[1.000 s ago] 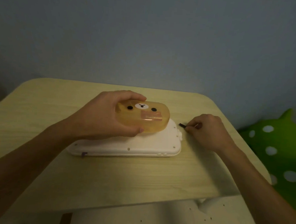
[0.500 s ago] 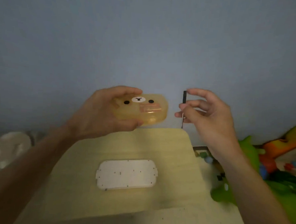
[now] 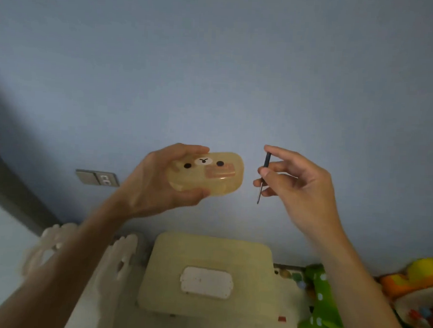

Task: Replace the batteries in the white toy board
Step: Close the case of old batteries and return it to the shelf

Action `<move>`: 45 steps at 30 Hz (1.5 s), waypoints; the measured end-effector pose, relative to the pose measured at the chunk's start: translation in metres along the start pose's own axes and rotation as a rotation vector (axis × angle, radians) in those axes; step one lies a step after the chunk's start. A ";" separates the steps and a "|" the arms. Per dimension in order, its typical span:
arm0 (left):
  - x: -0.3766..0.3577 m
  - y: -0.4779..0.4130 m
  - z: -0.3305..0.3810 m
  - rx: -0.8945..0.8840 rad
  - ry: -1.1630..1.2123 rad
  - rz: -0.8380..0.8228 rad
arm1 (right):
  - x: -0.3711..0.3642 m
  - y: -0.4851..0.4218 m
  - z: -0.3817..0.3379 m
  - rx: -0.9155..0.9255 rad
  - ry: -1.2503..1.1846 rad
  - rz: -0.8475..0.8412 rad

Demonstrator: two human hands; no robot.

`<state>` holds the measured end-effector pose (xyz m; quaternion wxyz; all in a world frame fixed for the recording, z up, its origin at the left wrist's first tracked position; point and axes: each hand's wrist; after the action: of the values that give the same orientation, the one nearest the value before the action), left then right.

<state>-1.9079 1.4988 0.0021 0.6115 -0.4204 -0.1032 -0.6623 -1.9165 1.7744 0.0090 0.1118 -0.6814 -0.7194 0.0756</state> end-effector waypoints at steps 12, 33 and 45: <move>0.129 0.240 0.093 0.407 -0.255 0.476 | -0.143 0.073 -0.092 0.215 -0.112 -0.611; 0.263 0.859 0.315 1.100 -0.656 1.102 | -0.533 0.612 -0.255 0.414 -0.481 -1.572; 0.378 1.027 0.256 1.152 -0.624 1.250 | -0.739 0.745 -0.268 0.546 -0.453 -1.567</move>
<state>-0.8386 1.1549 0.0323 0.9197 -0.1889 -0.3326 0.0889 -1.0932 1.0708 0.0304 0.1456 0.0944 -0.9438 0.2813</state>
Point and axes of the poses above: each hand's wrist, its own y-axis away from the middle knuckle, its own x-axis out of the back of the hand, z = x × y, and after that the axes turned 4 degrees about -y, right-handed
